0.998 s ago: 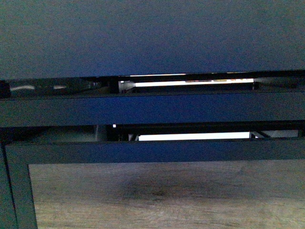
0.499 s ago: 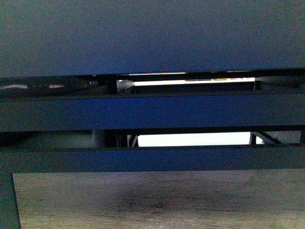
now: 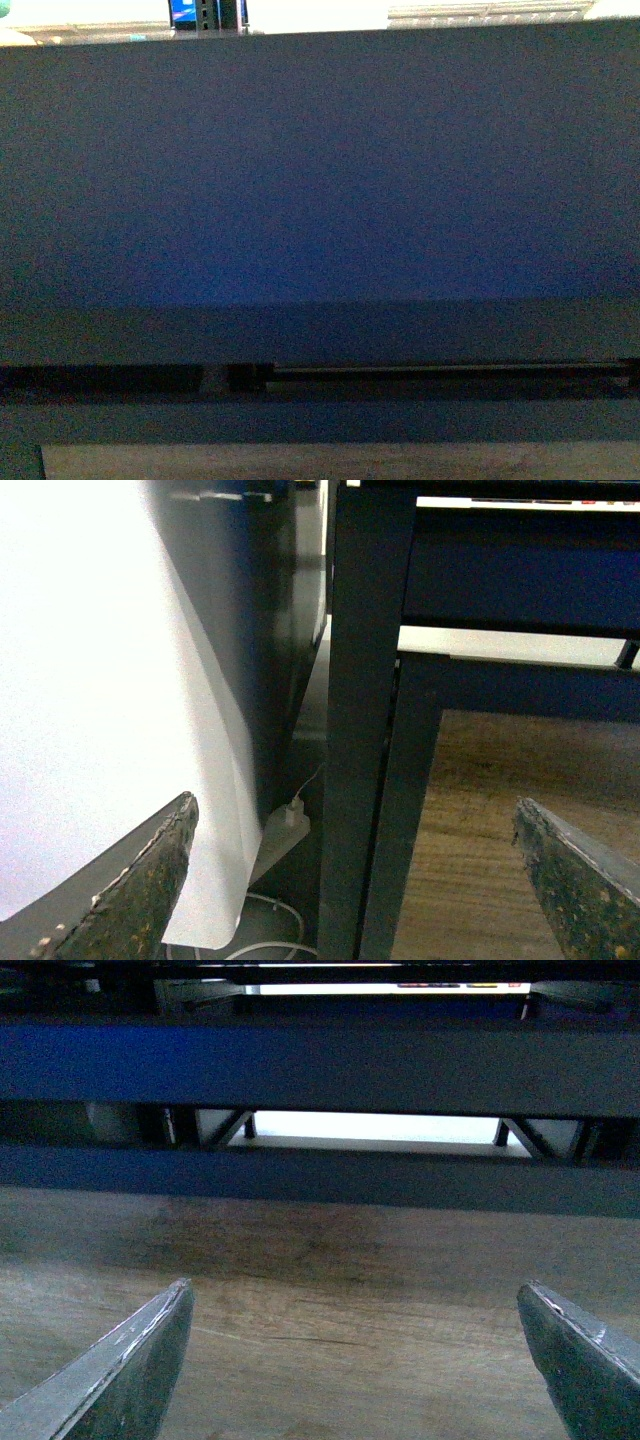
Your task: Pick lemon from shelf
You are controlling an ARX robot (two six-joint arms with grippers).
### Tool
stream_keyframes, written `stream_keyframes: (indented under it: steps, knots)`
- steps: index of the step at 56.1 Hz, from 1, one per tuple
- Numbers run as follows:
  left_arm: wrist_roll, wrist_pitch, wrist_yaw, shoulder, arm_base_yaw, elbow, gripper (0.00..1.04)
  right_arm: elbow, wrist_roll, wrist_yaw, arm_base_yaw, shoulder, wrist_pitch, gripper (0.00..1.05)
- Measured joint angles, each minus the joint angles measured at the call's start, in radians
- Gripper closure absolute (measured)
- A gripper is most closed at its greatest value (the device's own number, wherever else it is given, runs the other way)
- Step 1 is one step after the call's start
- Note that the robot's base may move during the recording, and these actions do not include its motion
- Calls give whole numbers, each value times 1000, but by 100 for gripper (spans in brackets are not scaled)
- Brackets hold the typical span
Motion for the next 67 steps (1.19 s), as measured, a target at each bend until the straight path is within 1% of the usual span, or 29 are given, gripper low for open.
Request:
stream_keyframes:
  steps: [67]
  knots:
    - [0,0,0,0,0,0,8,0,0,1,0,0,0,7]
